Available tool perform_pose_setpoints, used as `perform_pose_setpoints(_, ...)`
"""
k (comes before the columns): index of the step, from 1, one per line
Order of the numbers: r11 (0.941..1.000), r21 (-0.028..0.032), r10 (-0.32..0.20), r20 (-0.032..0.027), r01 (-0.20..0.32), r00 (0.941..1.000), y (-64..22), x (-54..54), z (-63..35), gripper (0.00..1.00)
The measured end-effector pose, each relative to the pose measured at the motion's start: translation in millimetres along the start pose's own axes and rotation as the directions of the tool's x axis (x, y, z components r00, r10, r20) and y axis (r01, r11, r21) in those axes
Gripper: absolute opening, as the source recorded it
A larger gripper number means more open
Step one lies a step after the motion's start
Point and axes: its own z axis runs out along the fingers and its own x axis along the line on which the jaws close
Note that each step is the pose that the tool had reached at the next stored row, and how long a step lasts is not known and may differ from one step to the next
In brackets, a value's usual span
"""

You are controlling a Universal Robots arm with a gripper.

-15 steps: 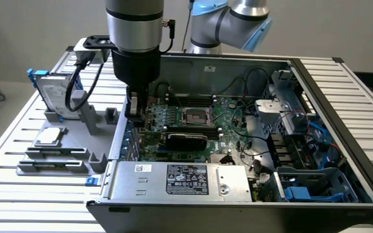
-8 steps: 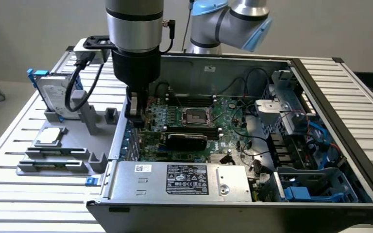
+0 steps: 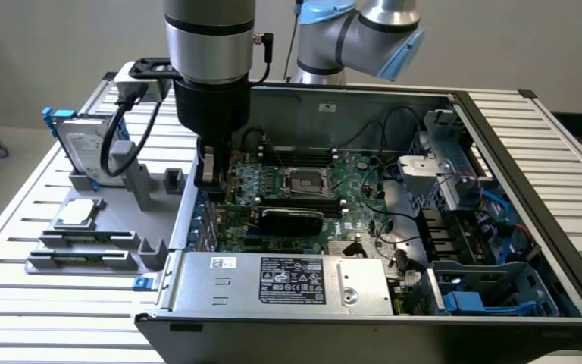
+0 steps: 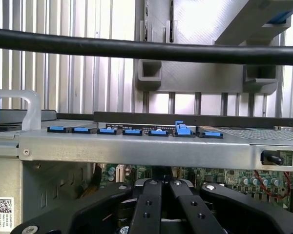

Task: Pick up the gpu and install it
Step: 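Press down on the gpu until it lock into place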

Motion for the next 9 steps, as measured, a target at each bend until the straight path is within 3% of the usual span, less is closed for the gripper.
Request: perform_pose_setpoints(9, 1.0000, 0.0005, 0.005, -0.0006, -0.005, 1.0000, 0.8, 0.4, 3.1, 0.11)
